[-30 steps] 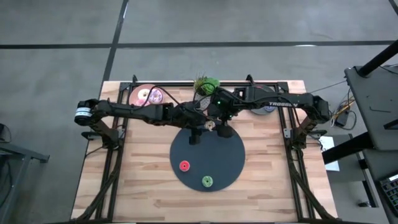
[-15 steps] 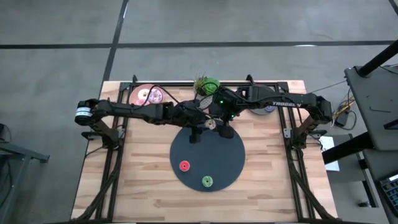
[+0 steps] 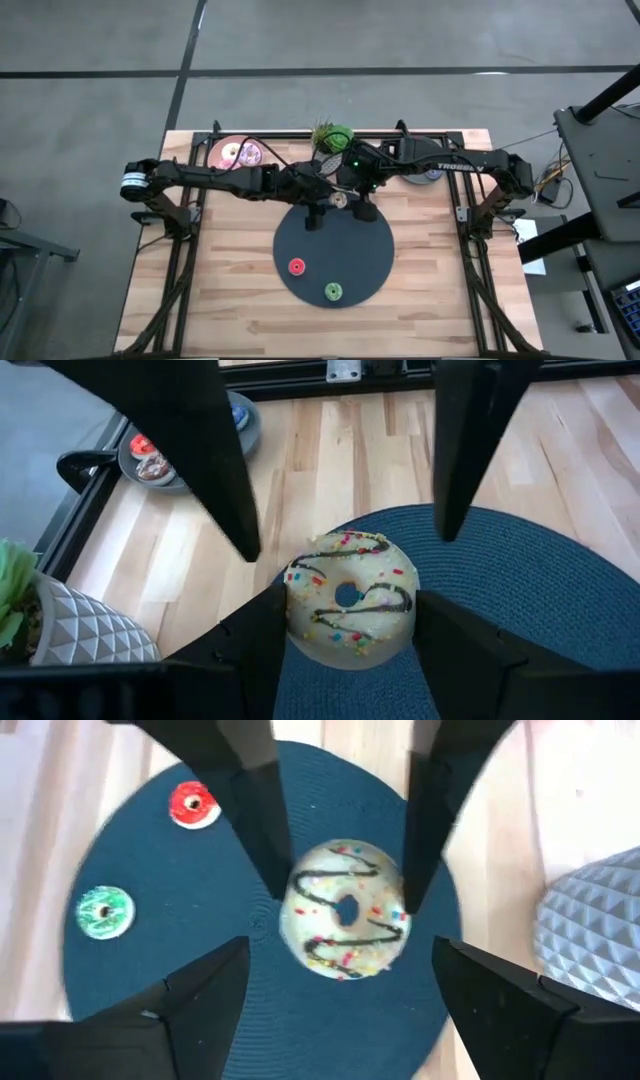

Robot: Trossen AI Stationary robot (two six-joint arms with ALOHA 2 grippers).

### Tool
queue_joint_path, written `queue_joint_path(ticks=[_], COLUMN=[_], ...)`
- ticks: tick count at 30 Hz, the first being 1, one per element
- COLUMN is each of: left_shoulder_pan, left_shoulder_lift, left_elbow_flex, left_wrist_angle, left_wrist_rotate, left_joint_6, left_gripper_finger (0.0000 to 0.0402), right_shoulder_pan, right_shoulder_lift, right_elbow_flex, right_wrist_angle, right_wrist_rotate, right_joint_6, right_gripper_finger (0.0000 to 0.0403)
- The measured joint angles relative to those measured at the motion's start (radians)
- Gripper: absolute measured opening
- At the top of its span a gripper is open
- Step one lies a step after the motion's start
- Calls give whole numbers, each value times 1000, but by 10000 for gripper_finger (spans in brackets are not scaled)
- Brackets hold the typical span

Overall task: Pick & Place donuts
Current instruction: Put the small white donut on the gray plate

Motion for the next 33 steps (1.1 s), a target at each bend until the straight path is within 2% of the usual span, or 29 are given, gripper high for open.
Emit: queue_joint_path(ticks=[16, 33], left_shoulder_pan=[0, -1], left_shoulder_lift=[0, 0], left_elbow_flex=[0, 0], left_wrist_angle=[24, 42], left_wrist_rotate=[0, 3], left_joint_6=[0, -1], left_gripper_finger=[181, 181], right_shoulder_pan=[-2, -5], right_shoulder_lift=[0, 16], right_elbow_flex=[-9, -16], right_wrist_angle=[8, 30], right_wrist_rotate=[11, 13], right_joint_6=[-4, 4], right_gripper_finger=[338, 343])
